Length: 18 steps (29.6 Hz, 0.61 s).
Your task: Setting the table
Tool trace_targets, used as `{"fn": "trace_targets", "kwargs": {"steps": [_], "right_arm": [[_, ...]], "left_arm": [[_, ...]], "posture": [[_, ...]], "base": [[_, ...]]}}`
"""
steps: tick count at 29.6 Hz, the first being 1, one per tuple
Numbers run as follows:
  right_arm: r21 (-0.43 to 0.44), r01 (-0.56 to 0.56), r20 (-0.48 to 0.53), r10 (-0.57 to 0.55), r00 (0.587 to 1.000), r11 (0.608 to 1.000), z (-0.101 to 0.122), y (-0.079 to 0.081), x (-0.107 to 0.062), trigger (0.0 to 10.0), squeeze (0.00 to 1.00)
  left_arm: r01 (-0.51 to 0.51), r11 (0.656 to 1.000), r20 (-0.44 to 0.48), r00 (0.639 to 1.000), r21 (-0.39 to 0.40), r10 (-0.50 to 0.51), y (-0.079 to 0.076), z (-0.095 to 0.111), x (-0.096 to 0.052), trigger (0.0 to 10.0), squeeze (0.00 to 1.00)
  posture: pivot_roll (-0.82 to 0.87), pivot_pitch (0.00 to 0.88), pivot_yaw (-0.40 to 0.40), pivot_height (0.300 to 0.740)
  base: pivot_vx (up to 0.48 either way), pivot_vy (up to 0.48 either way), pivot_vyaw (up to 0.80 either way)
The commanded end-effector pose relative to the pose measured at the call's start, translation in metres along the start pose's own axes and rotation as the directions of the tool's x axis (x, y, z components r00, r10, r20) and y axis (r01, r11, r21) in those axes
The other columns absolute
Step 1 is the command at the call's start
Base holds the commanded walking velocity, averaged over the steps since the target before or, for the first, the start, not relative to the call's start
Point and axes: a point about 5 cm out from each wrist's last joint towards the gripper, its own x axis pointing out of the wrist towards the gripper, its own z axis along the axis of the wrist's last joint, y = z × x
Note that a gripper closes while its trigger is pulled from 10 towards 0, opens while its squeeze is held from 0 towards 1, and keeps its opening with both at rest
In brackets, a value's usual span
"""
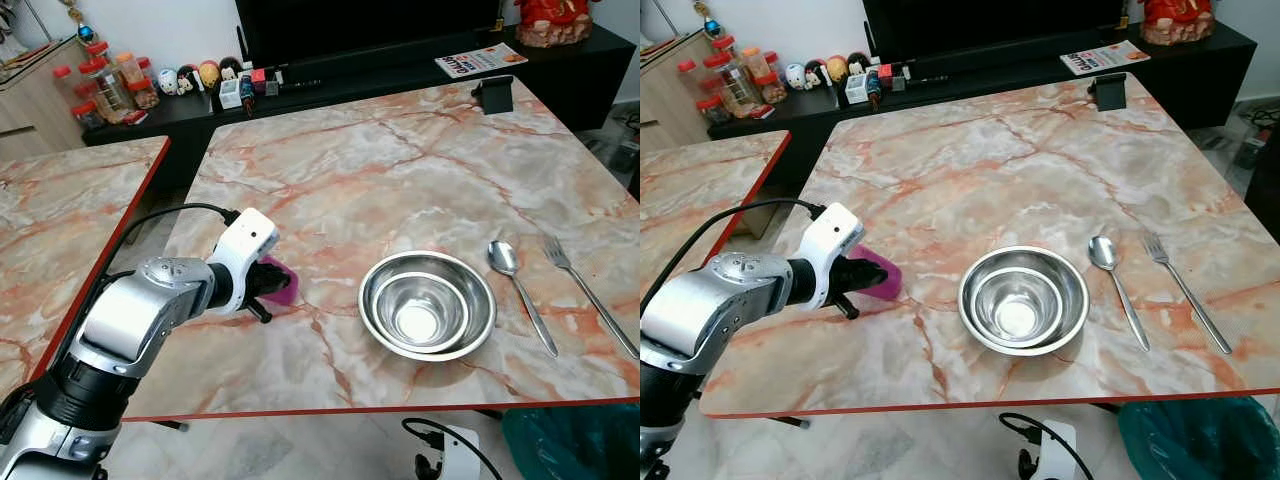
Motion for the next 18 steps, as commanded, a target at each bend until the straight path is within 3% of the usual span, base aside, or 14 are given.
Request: {"fn": "trace_targets", "kwargs": {"steps": [1, 4, 5, 7, 9, 10, 12, 14, 16, 17, 18], "right_arm": [[0.015, -0.01, -0.009, 0.01, 1.0, 1.0, -0.003, 0.006, 0.0, 10.0, 0.0], [0.015, -0.01, -0.009, 0.01, 1.0, 1.0, -0.003, 0.006, 0.0, 10.0, 0.0], [0.014, -0.01, -0.009, 0.01, 1.0, 1.0, -0.003, 0.006, 0.0, 10.0, 0.0], [0.013, -0.01, -0.01, 0.01, 1.0, 1.0, -0.003, 0.006, 0.0, 10.0, 0.0], [0.014, -0.01, -0.01, 0.01, 1.0, 1.0, -0.003, 0.006, 0.0, 10.0, 0.0], [0.013, -0.011, -0.01, 0.011, 1.0, 1.0, -0.003, 0.007, 0.0, 10.0, 0.0], [0.012, -0.011, -0.01, 0.011, 1.0, 1.0, -0.003, 0.007, 0.0, 10.0, 0.0], [0.012, -0.012, -0.009, 0.012, 1.0, 1.0, -0.003, 0.007, 0.0, 10.0, 0.0], [0.01, -0.012, -0.01, 0.013, 1.0, 1.0, -0.004, 0.006, 0.0, 10.0, 0.0], [0.008, -0.013, -0.01, 0.013, 1.0, 1.0, -0.004, 0.006, 0.0, 10.0, 0.0], [0.004, -0.014, -0.011, 0.014, 1.0, 1.0, -0.004, 0.006, 0.0, 10.0, 0.0]], "left_arm": [[-0.071, 0.997, 0.048, 0.996, -0.028, 0.072, 0.013, 0.006, -0.006, 10.0, 0.0], [-0.133, 0.987, 0.176, 0.973, -0.09, 0.147, 0.021, 0.018, -0.009, 10.0, 0.0], [-0.169, 0.971, 0.279, 0.937, -0.169, 0.212, 0.029, 0.027, -0.013, 10.0, 0.0], [-0.262, 0.942, 0.327, 0.889, -0.21, 0.32, 0.04, 0.027, -0.018, 10.0, 0.0], [-0.344, 0.908, 0.332, 0.85, -0.241, 0.41, 0.048, 0.019, -0.022, 10.0, 0.0], [-0.445, 0.861, 0.316, 0.803, -0.248, 0.506, 0.056, 0.006, -0.025, 10.0, 0.0], [-0.506, 0.825, 0.306, 0.767, -0.253, 0.564, 0.061, -0.005, -0.027, 10.0, 0.0], [-0.535, 0.78, 0.292, 0.728, -0.324, 0.62, 0.067, -0.019, -0.031, 10.0, 0.0], [-0.585, 0.723, 0.255, 0.684, -0.368, 0.683, 0.073, -0.041, -0.036, 10.0, 0.0], [-0.623, 0.664, 0.213, 0.643, -0.414, 0.736, 0.076, -0.063, -0.041, 10.0, 0.0], [-0.638, 0.645, 0.202, 0.628, -0.421, 0.752, 0.076, -0.07, -0.043, 10.0, 0.0]], "posture": [[0.11, 0.041, 0.181, 0.74], [0.11, 0.042, 0.181, 0.74], [0.11, 0.041, 0.181, 0.74], [0.11, 0.041, 0.181, 0.74], [0.11, 0.041, 0.182, 0.74], [0.11, 0.041, 0.182, 0.74], [0.11, 0.041, 0.181, 0.74], [0.1, 0.042, 0.18, 0.74], [0.1, 0.042, 0.178, 0.74], [0.11, 0.044, 0.17, 0.74], [0.11, 0.044, 0.17, 0.74]], "base": [[0.0, 0.0, 0.0], [0.0, 0.0, 0.0], [0.0, 0.0, 0.0], [0.0, 0.0, 0.0], [0.0, 0.0, 0.0], [0.0, 0.0, 0.0], [0.0, 0.0, 0.0], [0.0, 0.0, 0.0], [0.0, 0.0, 0.0], [0.0, 0.0, 0.0], [0.0, 0.0, 0.0]]}}
